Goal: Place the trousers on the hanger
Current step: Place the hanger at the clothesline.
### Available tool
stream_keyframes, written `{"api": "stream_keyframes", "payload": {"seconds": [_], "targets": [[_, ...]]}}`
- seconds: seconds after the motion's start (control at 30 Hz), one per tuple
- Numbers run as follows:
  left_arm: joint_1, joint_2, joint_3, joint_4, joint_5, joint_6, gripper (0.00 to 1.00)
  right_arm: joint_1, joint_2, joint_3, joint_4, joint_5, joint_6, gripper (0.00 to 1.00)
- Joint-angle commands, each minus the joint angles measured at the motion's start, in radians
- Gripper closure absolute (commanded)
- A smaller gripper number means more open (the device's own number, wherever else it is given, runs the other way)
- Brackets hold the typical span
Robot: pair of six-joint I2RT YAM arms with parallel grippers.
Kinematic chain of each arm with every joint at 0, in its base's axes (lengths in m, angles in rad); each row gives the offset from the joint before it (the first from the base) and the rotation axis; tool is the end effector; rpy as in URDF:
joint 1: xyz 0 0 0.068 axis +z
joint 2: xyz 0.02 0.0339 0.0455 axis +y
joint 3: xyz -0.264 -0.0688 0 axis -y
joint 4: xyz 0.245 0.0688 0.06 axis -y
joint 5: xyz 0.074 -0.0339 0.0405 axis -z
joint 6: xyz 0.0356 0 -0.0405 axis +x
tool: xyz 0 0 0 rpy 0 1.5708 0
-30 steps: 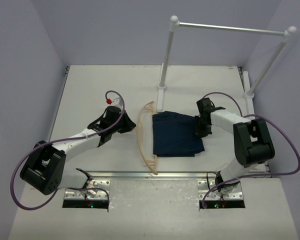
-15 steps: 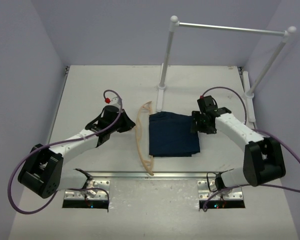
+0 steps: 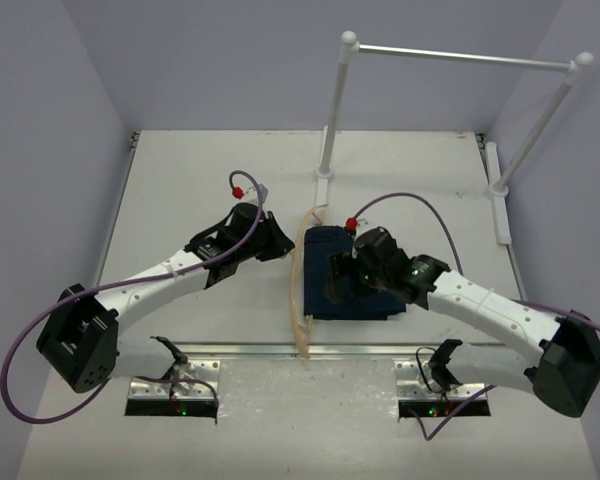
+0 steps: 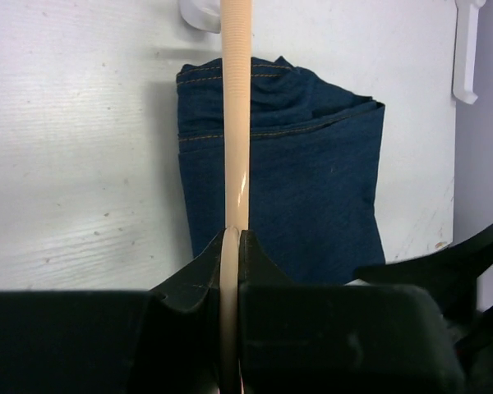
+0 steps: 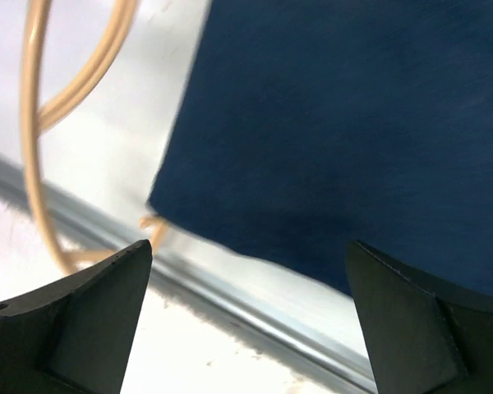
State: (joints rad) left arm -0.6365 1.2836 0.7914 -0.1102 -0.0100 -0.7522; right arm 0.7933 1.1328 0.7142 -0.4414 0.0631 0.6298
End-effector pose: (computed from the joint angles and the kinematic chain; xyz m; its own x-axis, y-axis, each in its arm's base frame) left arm 0.2252 -0.1660 0.2417 -0.7343 -0.3069 -0.6055 0.1178 0.8209 -0.5588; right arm 0.1613 0.1607 0.2248 -0.8315 -0.0069 -0.5554 -0.2384 0.9076 0.3457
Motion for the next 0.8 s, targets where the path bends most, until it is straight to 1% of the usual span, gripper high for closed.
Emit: {"api": "stream_keyframes", "payload": {"seconds": [0.0, 0.03, 0.1, 0.13, 0.23, 0.33, 0.4, 0.47, 0.5, 0.6, 0.67, 0.77], "targets": [[-0.044, 0.033, 0.064, 0.024, -0.055, -0.107, 1.0, 0.12, -0.047, -0.108, 0.36, -0.109, 0.148, 0.01], [-0.048, 0.038, 0.063, 0.024, -0.062, -0.114, 1.0, 0.127, -0.047, -0.141, 0.392, -0.114, 0.155, 0.01], [-0.073, 0.038, 0.066, 0.015, -0.133, -0.147, 1.0, 0.145, -0.029, -0.197, 0.535, -0.152, 0.185, 0.01], [-0.086, 0.036, 0.067, 0.009, -0.152, -0.161, 1.0, 0.154, -0.014, -0.207, 0.578, -0.162, 0.192, 0.01], [-0.109, 0.037, 0.077, -0.01, -0.216, -0.179, 1.0, 0.185, 0.024, -0.216, 0.642, -0.152, 0.194, 0.01], [-0.122, 0.042, 0.091, -0.029, -0.243, -0.177, 1.0, 0.192, 0.047, -0.209, 0.663, -0.157, 0.204, 0.04], [-0.127, 0.042, 0.091, -0.034, -0.254, -0.176, 1.0, 0.193, 0.059, -0.211, 0.694, -0.163, 0.208, 0.1], [-0.127, 0.037, 0.089, -0.039, -0.262, -0.177, 1.0, 0.194, 0.075, -0.197, 0.705, -0.173, 0.206, 0.24], [-0.126, 0.034, 0.088, -0.043, -0.265, -0.177, 1.0, 0.195, 0.093, -0.189, 0.707, -0.179, 0.206, 0.28], [-0.127, 0.009, 0.091, -0.06, -0.286, -0.174, 1.0, 0.195, 0.161, -0.162, 0.695, -0.18, 0.208, 0.32], [-0.127, -0.007, 0.103, -0.08, -0.305, -0.166, 1.0, 0.193, 0.192, -0.164, 0.723, -0.204, 0.219, 0.44], [-0.126, -0.022, 0.132, -0.125, -0.344, -0.154, 1.0, 0.195, 0.234, -0.183, 0.799, -0.272, 0.251, 0.53]]}}
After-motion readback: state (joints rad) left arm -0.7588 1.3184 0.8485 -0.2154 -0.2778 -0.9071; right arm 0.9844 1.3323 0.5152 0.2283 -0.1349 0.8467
